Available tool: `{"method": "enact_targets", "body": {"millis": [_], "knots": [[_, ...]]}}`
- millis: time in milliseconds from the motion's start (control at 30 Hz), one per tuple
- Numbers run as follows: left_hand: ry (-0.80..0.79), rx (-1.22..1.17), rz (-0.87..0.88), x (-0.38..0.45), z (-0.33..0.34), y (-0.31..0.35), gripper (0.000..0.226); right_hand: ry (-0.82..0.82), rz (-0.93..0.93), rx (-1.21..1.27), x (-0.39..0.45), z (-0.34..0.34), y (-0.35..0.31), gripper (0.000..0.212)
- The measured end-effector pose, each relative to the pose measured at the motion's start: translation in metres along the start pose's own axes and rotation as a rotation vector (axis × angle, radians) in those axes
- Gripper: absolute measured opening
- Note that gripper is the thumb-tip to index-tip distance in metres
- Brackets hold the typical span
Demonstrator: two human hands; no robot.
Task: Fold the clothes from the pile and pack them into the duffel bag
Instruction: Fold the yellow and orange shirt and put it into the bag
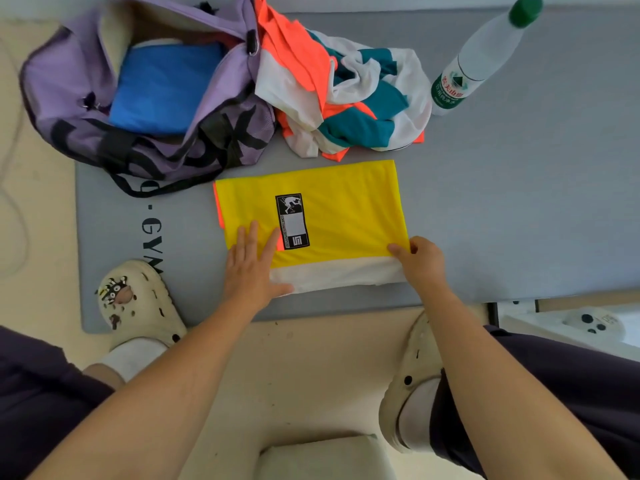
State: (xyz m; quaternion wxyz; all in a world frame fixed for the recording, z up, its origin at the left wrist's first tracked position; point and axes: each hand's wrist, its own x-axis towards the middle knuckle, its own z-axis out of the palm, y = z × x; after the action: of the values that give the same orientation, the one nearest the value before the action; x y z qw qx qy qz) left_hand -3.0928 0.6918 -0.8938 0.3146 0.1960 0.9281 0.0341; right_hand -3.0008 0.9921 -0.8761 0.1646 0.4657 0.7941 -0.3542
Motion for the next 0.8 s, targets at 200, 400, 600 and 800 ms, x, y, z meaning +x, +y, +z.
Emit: {"method": "enact_targets", "body": {"millis": [200, 400, 600, 800], "knots": [[0.162, -0.139, -0.040, 0.000, 0.001, -0.008, 0.094, 0.174, -0.094, -0.076, -0.001, 0.002, -0.014, 0.031], [0.271, -0.234, -0.276, 0.017, -0.006, 0.008, 0.090, 0.147, -0.588, -0.416, 0.017, 0.022, -0.107, 0.044], [0.167, -0.195, -0.202, 0.026, -0.003, -0.011, 0.102, -0.144, -0.814, -0.754, 0.054, 0.047, -0.180, 0.071], [0.167, -0.063, -0.024, 0.043, -0.013, -0.029, 0.103, -0.349, -0.464, -0.724, 0.076, 0.039, -0.151, 0.063]]}}
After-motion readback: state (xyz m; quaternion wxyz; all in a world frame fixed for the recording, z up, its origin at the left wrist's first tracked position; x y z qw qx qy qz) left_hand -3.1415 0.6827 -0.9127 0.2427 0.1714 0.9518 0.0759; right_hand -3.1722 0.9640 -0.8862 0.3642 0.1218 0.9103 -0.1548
